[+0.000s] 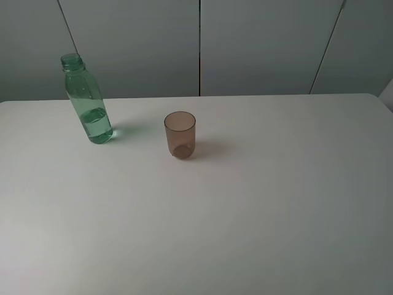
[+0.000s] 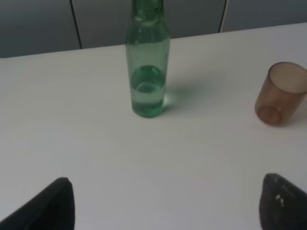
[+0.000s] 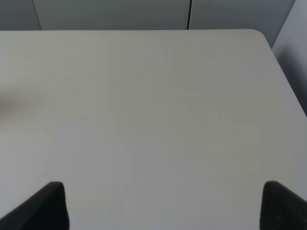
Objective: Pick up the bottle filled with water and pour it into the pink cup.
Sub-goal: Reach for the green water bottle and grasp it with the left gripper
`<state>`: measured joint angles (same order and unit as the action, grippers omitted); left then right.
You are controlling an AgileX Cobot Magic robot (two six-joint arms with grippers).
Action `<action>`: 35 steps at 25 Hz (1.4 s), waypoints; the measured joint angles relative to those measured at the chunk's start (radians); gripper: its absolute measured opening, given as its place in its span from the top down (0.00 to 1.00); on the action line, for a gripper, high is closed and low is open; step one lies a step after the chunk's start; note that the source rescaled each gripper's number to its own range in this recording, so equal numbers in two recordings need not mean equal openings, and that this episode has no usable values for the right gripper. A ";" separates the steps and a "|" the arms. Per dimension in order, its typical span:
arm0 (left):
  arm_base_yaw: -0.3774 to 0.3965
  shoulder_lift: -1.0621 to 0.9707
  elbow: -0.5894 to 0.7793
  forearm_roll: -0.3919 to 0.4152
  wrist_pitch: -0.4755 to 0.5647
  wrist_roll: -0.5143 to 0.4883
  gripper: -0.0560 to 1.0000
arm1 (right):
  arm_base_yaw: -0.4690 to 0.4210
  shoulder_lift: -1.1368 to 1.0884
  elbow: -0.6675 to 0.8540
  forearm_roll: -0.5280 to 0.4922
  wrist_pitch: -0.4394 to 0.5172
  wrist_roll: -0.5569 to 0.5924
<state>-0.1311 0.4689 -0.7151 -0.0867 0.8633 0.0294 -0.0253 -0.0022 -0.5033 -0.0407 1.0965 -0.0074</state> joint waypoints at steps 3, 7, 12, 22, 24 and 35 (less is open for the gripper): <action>0.000 0.160 -0.005 -0.057 -0.166 0.044 0.04 | 0.000 0.000 0.000 0.000 0.000 0.000; 0.000 0.353 -0.005 -0.086 -0.382 0.077 0.04 | 0.000 0.000 0.000 0.000 0.000 0.000; -0.012 0.536 0.017 -0.093 -0.625 0.090 0.04 | 0.000 0.000 0.000 0.000 0.000 0.000; -0.069 0.715 0.253 -0.095 -1.139 0.174 0.04 | 0.000 0.000 0.000 0.000 0.000 0.000; -0.069 0.748 0.318 -0.096 -1.288 0.165 0.04 | 0.000 0.000 0.000 0.000 0.000 0.000; -0.071 1.094 0.372 -0.050 -1.667 0.140 0.04 | 0.000 0.000 0.000 0.000 0.000 0.000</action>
<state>-0.2020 1.5626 -0.3432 -0.1362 -0.8040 0.1693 -0.0253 -0.0022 -0.5033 -0.0407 1.0965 -0.0074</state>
